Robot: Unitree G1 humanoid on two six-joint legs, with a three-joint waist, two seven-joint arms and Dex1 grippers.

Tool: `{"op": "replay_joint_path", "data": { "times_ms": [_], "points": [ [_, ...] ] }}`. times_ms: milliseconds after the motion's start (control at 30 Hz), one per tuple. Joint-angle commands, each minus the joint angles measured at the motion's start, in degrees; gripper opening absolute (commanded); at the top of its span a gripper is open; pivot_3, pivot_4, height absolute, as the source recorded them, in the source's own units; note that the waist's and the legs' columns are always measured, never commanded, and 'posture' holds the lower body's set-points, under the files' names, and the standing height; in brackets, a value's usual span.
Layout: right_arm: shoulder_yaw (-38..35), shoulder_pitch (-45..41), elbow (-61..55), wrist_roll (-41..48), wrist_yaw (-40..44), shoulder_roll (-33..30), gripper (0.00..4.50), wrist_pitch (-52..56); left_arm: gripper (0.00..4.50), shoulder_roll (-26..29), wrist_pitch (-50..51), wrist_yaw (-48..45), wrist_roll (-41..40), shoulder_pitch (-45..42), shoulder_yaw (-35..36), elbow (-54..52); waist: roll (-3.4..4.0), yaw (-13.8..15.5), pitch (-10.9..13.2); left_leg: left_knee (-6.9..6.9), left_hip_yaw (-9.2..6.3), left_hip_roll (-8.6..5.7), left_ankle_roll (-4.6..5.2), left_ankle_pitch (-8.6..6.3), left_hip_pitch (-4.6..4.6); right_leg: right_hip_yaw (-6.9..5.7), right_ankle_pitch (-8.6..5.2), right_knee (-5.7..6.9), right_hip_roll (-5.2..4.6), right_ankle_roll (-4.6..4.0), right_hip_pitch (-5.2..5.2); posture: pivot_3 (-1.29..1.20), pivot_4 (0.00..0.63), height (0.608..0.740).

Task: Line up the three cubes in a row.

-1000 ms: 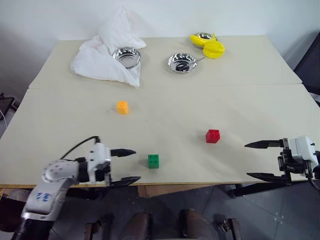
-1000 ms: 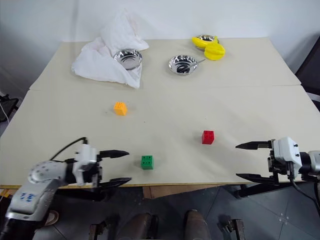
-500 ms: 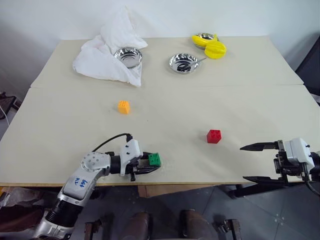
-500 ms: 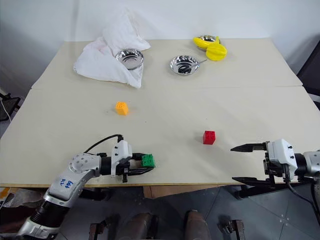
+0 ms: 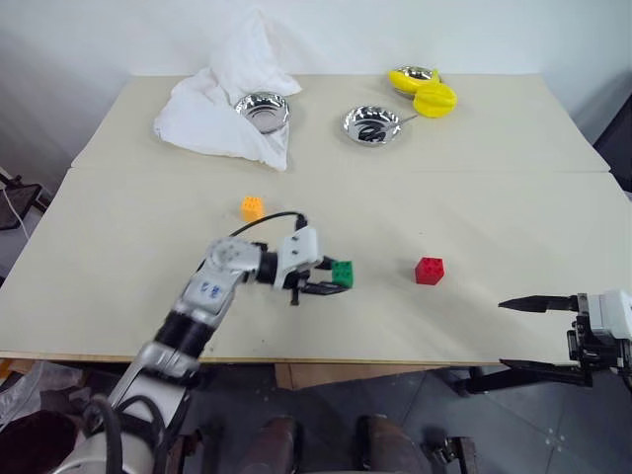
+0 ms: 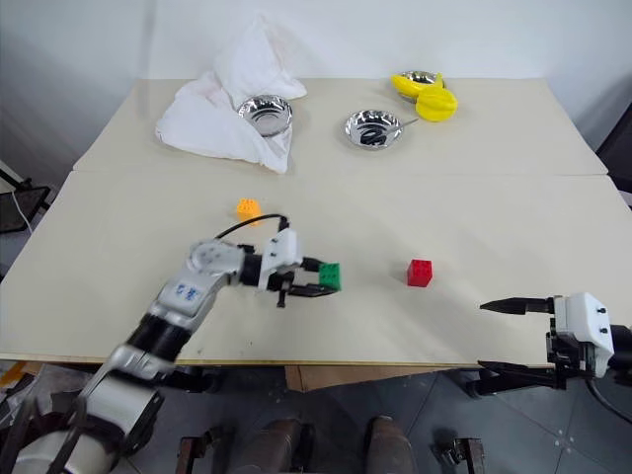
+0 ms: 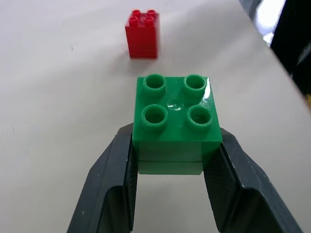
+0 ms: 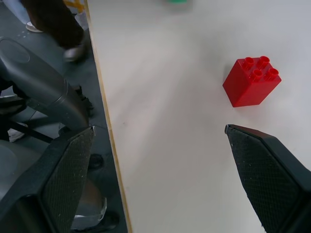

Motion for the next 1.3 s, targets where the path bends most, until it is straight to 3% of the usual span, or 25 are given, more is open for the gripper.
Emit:
{"op": "replay_joint_path", "data": {
  "times_ms": [33, 200, 367, 933, 1200, 1233, 1300],
  "points": [
    [-3.84, 1.86, -2.64, 0.84, -0.10, 0.30, 4.50, 0.45, 1.50, -3.52, -8.70, -1.99, 2.49, -6.39, -0.20, 13.83, -0.05, -0.08, 0.03, 0.01, 0.02, 0.00, 0.02, -0.01, 0.00, -0.01, 0.01, 0.01, 0.01, 0.02, 0.00, 0.00, 0.150, 0.740],
    [-6.21, 5.05, -5.83, 1.01, -1.52, 1.31, 4.50, 1.60, 1.50, -7.66, -15.45, -3.33, 4.71, -13.20, 1.14, 29.70, -0.24, -0.15, 0.15, 0.01, 0.09, 0.01, 0.05, -0.03, 0.00, 0.01, 0.03, 0.01, 0.02, 0.06, -0.04, 0.00, 0.150, 0.740],
    [-7.49, 7.26, -8.60, 0.83, -2.78, 2.64, 4.50, 2.50, 1.50, -9.46, -18.91, -5.30, 5.51, -16.26, 2.82, 37.35, -0.35, 0.05, 0.21, 0.12, 0.07, 0.00, 0.07, -0.04, -0.04, 0.00, 0.04, 0.04, 0.00, 0.09, -0.05, 0.00, 0.150, 0.740],
    [-6.84, 6.60, -9.74, -0.28, -4.01, 4.65, 4.50, 2.76, 1.50, -12.61, -20.89, -1.20, 10.57, -19.62, 5.67, 43.85, -0.37, 0.21, 0.22, 0.24, 0.06, -0.03, 0.13, -0.07, -0.09, 0.02, 0.08, 0.09, 0.00, 0.15, -0.06, 0.00, 0.150, 0.740],
    [-6.53, 6.28, -9.68, -0.69, -4.46, 5.23, 4.50, 2.51, 1.50, -12.98, -19.13, -3.81, 10.82, -19.44, 7.05, 44.39, -0.36, 0.22, 0.22, 0.26, 0.07, -0.03, 0.13, -0.07, -0.09, 0.01, 0.08, 0.11, 0.01, 0.15, -0.06, 0.00, 0.150, 0.740],
    [-6.42, 6.15, -9.70, -0.79, -4.56, 5.31, 4.50, 2.50, 2.25, -12.98, -19.31, -3.01, 10.98, -19.47, 7.33, 44.40, -0.36, 0.21, 0.22, 0.26, 0.06, -0.03, 0.13, -0.07, -0.09, 0.01, 0.08, 0.12, 0.01, 0.15, -0.06, 0.00, 0.150, 0.740],
    [-6.14, 5.86, -9.79, -0.97, -4.76, 5.49, 4.50, 2.50, 2.80, -12.97, -20.04, -1.65, 11.23, -19.59, 7.89, 44.46, -0.37, 0.21, 0.22, 0.26, 0.06, -0.03, 0.13, -0.07, -0.09, 0.01, 0.08, 0.12, 0.01, 0.15, -0.07, 0.00, 0.150, 0.740]
  ]
}}
